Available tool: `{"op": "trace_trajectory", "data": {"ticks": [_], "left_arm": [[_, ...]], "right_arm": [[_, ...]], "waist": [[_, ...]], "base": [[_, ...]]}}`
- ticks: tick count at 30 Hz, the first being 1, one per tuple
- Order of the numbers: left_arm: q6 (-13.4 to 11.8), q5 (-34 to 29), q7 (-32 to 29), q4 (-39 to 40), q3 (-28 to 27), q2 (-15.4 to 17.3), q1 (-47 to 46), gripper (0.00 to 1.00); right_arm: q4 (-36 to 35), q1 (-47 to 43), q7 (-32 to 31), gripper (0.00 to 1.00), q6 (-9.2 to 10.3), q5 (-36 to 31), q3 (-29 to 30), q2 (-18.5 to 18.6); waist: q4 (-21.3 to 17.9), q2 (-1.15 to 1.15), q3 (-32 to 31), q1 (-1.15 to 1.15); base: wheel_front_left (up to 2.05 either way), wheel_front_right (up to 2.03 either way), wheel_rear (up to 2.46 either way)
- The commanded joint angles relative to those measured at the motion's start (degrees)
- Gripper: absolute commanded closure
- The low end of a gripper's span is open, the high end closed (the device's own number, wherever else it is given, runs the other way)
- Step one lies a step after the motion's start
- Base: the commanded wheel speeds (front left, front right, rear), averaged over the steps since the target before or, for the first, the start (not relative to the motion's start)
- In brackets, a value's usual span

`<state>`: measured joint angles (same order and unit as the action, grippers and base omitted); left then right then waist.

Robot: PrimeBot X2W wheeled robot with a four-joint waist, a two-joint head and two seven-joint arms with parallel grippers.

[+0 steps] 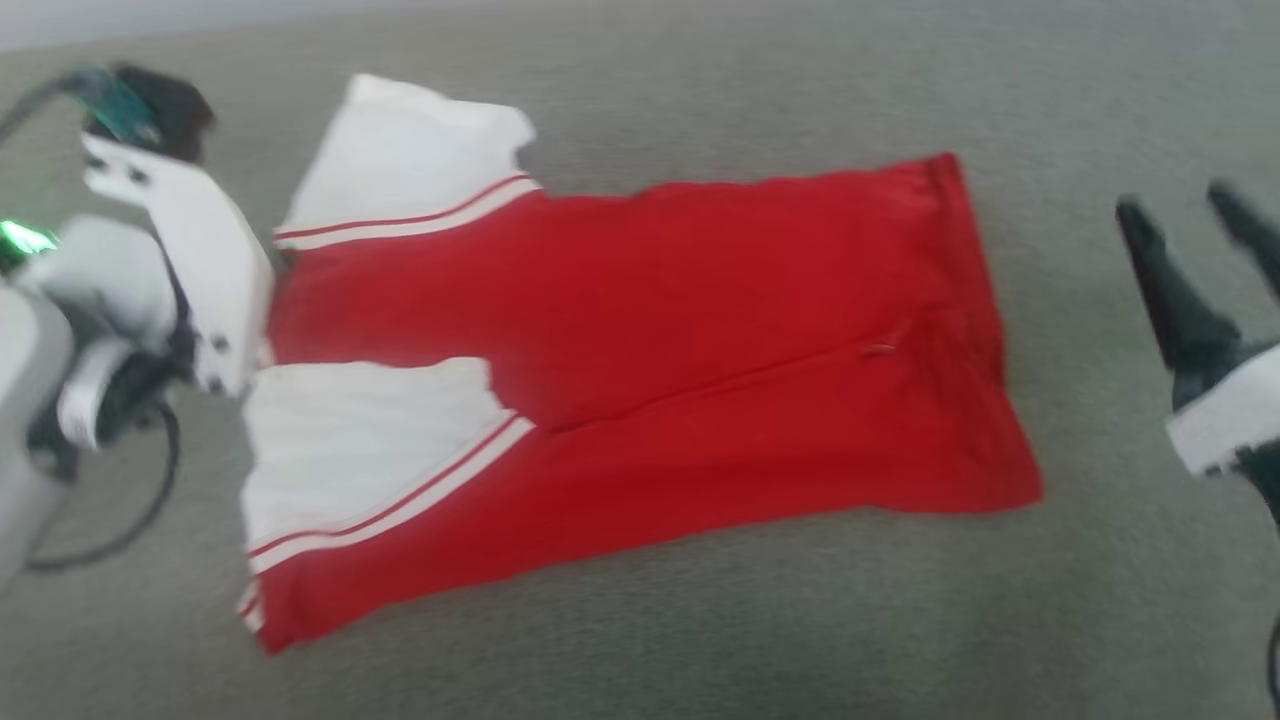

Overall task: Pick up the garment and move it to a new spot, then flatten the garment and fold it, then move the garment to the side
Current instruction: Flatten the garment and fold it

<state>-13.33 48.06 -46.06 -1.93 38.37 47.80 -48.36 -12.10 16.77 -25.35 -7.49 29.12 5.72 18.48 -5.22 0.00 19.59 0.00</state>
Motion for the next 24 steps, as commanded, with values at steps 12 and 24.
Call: {"op": "trace_trajectory", "data": {"ticks": [12, 24], "left_arm": [[7.39, -3.95, 5.83, -21.14, -1.21, -3.04, -13.84, 0.00], [10.23, -6.12, 3.75, -35.54, 0.64, -4.22, -21.47, 0.00]], "right_arm": [[6.11, 6.05, 20.53, 0.00, 0.01, -4.90, -7.99, -2.98], [7.38, 8.34, 22.33, 0.00, 0.01, -2.13, -11.12, -2.51]], "waist": [[-11.73, 0.00, 6.37, 0.00], [-15.95, 0.00, 11.86, 0.00]], "base": [[0.00, 0.00, 0.00], [0.00, 0.00, 0.00]]}}
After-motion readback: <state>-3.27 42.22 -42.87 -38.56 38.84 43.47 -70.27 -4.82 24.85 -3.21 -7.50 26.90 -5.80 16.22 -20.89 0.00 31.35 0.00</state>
